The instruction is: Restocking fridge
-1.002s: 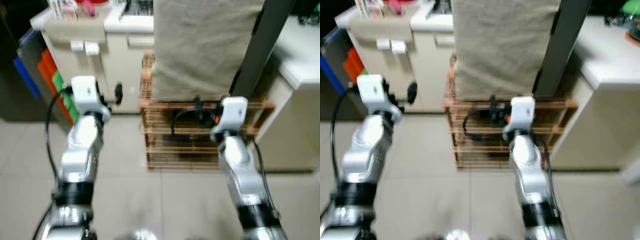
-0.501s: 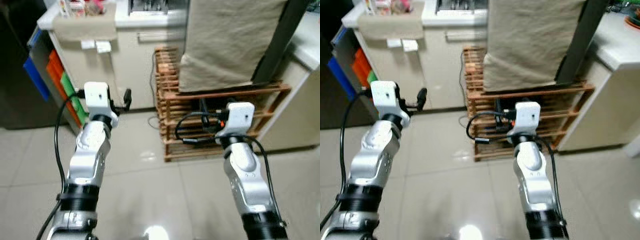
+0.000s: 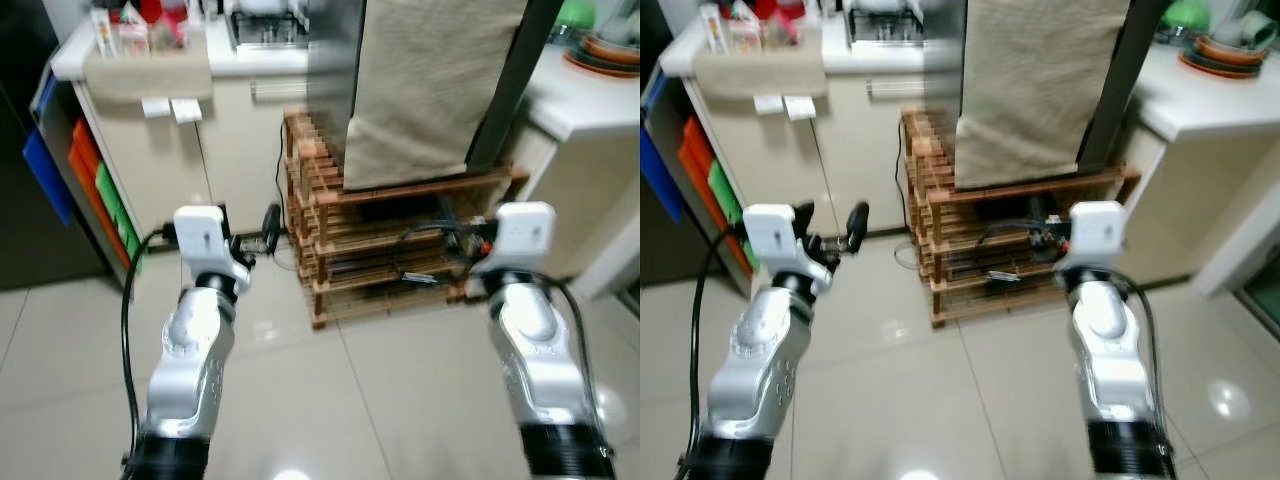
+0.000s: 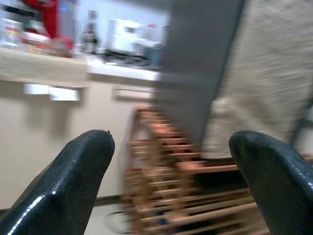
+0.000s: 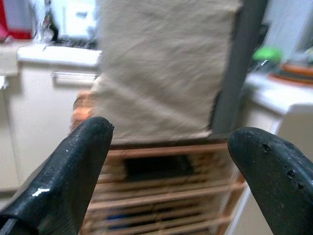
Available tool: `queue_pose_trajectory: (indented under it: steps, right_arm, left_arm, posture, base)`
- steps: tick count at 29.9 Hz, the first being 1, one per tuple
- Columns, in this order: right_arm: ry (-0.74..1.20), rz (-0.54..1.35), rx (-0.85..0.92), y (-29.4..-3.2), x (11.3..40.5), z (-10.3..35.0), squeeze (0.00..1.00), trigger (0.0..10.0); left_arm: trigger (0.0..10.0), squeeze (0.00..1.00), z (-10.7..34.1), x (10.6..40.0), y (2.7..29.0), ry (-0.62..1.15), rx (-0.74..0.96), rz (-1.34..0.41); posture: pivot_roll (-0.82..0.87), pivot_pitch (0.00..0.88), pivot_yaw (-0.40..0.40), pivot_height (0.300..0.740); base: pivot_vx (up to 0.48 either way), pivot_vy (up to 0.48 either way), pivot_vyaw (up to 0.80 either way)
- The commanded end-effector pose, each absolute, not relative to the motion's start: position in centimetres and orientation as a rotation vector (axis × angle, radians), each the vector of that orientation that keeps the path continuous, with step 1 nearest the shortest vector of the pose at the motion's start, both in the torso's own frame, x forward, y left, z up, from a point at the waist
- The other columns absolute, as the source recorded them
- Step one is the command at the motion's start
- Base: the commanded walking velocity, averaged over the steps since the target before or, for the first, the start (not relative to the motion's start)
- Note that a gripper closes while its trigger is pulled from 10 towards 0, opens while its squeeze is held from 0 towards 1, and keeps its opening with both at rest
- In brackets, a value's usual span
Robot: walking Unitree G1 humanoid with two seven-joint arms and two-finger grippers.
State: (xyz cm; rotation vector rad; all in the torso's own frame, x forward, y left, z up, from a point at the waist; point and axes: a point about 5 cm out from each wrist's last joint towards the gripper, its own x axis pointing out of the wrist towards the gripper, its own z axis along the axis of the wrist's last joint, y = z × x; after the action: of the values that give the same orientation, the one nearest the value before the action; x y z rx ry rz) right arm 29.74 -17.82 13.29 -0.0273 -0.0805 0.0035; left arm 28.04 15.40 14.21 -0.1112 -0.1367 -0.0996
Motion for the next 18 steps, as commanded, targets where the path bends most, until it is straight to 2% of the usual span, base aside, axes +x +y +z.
queue_pose_trajectory:
  steps: [1,8,15,18]
  right_arm:
    - [-0.093,0.027,-0.032,-17.5,30.1,13.9,0.00,10.0]
    - [-0.076,0.021,-0.011,-16.9,30.0,13.2,0.00,10.0]
    - [-0.048,0.005,0.020,-16.3,29.3,11.8,0.00,10.0]
    - [-0.056,0.013,0.029,-15.8,30.0,12.0,0.00,10.0]
  left_arm:
    - [10.0,0.00,15.4,28.1,15.2,-0.173,-0.099,-0.101]
    - [10.0,0.00,14.4,27.7,15.6,-0.114,-0.096,-0.086]
    - [10.0,0.00,12.4,28.9,14.7,-0.020,-0.075,-0.168]
    - [10.0,0.00,13.1,30.0,14.5,-0.046,-0.109,-0.160]
  posture:
    - [-0.11,0.000,-0.034,0.736]
    - [-0.10,0.000,-0.013,0.736]
    - [-0.11,0.000,0.017,0.736]
    - [-0.11,0.000,0.018,0.736]
  base:
    - [0.390,0.281,0.00]
    - [0.392,0.277,0.00]
    - [0.397,0.267,0.00]
    - [0.423,0.000,0.00]
